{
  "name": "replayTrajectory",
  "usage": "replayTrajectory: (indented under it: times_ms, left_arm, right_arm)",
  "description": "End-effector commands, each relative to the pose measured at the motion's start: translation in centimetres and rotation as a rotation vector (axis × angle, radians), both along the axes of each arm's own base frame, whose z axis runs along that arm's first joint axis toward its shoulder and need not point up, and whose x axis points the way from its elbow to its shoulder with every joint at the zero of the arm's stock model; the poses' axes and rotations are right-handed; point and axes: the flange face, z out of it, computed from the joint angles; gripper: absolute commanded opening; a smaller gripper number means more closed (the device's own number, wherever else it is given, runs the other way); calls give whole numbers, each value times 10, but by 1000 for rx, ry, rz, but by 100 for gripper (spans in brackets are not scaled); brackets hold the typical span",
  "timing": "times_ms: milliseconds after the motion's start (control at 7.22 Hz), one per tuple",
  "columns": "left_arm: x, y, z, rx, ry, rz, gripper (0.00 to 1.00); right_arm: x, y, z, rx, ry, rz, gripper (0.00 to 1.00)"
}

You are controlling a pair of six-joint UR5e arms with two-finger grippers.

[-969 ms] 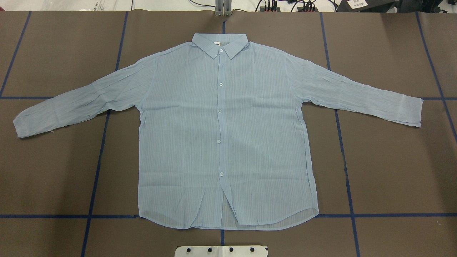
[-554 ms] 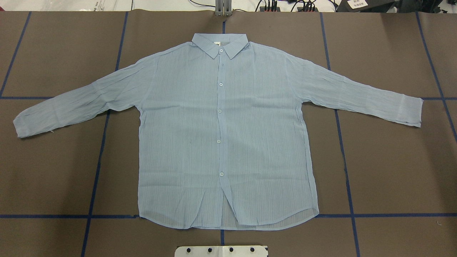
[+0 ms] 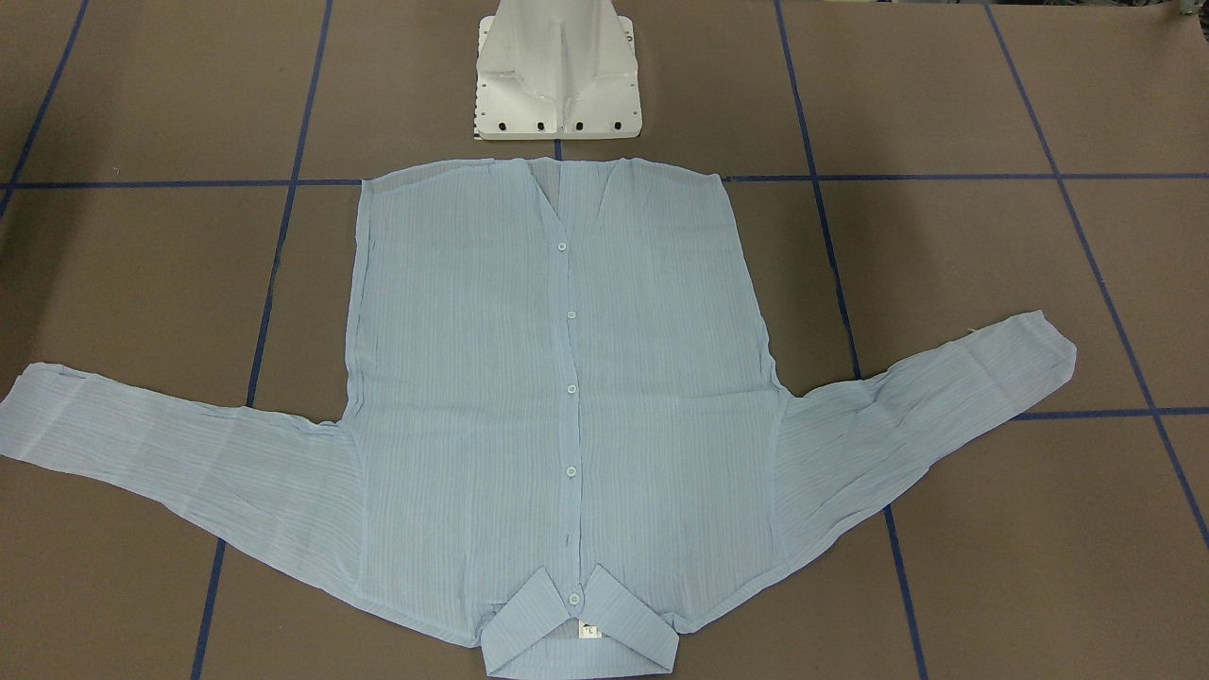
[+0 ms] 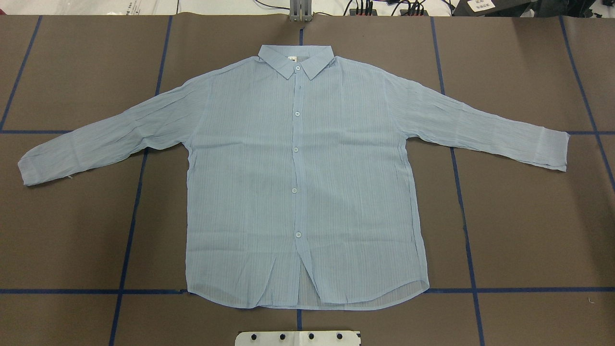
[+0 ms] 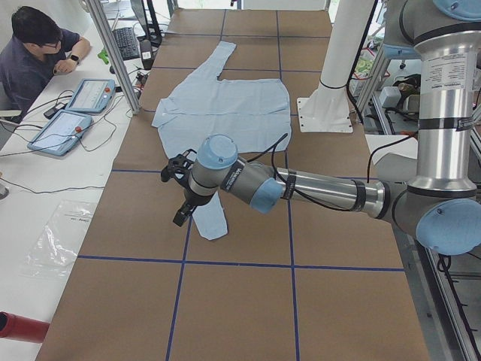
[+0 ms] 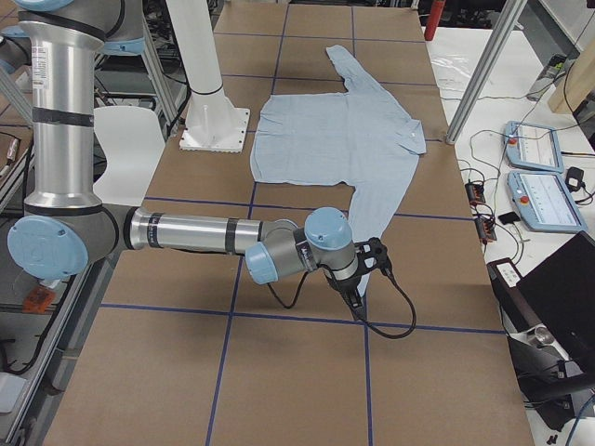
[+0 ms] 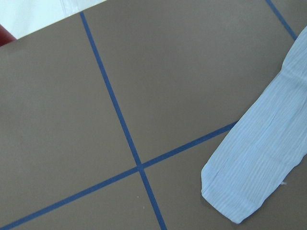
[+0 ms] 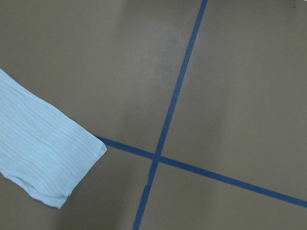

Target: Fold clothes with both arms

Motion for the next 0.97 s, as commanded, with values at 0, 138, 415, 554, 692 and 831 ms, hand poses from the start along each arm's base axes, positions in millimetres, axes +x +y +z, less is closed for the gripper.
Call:
replayTrajectory:
  times_ms: [0, 138, 415, 554, 692, 831]
  left_arm:
    - [1, -19, -13, 84, 6, 1, 100]
    - [1, -19, -9, 97, 7, 1, 100]
    - [1, -21, 0, 119, 7, 2, 100]
    - [1, -21, 2, 127, 8, 3, 100]
    - [1, -21, 2, 128, 8, 3, 100]
    - [1, -20, 2, 128, 8, 3, 100]
  right_arm:
    - [-1, -15, -14, -52, -48, 82, 100]
    - [-7, -17, -13, -27, -55, 84, 100]
    - [-62, -21, -2, -107, -177, 209, 100]
    - [-93, -18, 19, -135, -204, 263, 100]
    - [-116, -15, 46, -126, -180, 315, 100]
    - [-135, -11, 49, -136, -207, 321, 99]
